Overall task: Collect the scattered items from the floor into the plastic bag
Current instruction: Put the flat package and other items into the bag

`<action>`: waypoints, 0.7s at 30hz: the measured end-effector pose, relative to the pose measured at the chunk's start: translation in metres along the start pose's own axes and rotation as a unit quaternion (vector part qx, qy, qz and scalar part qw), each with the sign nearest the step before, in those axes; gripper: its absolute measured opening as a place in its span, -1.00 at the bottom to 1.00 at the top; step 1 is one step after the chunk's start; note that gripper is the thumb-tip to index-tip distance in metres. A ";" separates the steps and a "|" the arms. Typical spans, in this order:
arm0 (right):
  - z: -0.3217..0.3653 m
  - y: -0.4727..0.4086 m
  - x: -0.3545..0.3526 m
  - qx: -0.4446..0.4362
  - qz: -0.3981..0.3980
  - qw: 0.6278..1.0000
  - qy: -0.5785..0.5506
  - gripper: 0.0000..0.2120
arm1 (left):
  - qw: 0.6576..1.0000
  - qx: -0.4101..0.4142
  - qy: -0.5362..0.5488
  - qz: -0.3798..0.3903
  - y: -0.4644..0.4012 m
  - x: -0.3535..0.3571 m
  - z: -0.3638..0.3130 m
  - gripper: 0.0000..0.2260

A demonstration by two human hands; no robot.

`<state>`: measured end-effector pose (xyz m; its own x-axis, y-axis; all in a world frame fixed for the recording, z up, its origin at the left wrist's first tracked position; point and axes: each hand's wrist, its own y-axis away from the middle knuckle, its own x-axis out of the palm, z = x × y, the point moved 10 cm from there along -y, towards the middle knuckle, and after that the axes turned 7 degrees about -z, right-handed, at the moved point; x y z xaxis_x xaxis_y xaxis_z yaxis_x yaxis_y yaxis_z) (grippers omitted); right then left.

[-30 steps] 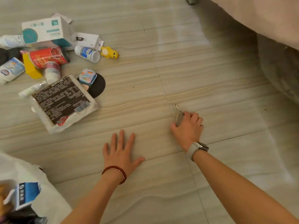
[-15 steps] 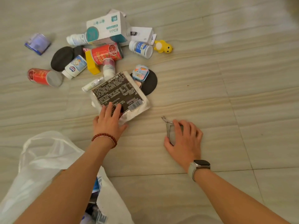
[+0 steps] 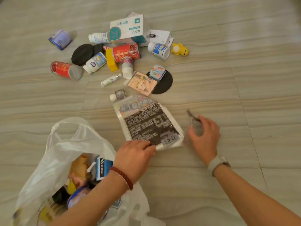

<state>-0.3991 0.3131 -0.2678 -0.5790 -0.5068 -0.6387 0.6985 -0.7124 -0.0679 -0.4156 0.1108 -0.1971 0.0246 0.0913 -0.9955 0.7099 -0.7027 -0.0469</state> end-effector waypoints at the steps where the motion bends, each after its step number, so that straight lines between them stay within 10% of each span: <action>1: -0.009 -0.005 -0.009 0.074 -0.017 0.995 -0.067 -0.37 | 0.999 0.018 0.010 0.037 0.012 0.013 -0.012 -0.92; 4: -0.021 -0.009 -0.017 0.161 0.008 0.979 -0.128 -0.47 | 0.993 0.030 0.008 0.118 0.031 0.037 -0.037 -0.67; 13: -0.017 0.025 -0.004 -0.026 0.091 0.989 0.113 -0.53 | 0.934 -0.283 0.044 0.215 -0.016 0.082 0.056 0.12; 21: -0.018 0.028 -0.002 -0.040 0.076 0.990 0.109 -0.47 | 0.967 -0.248 -0.012 0.066 -0.016 0.054 0.036 0.02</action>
<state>-0.3705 0.3025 -0.2818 -0.3661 -0.4819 -0.7961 0.8067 -0.5908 -0.0134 -0.4508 0.1015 -0.2533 0.1261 0.0021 -0.9920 0.9516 -0.2828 0.1203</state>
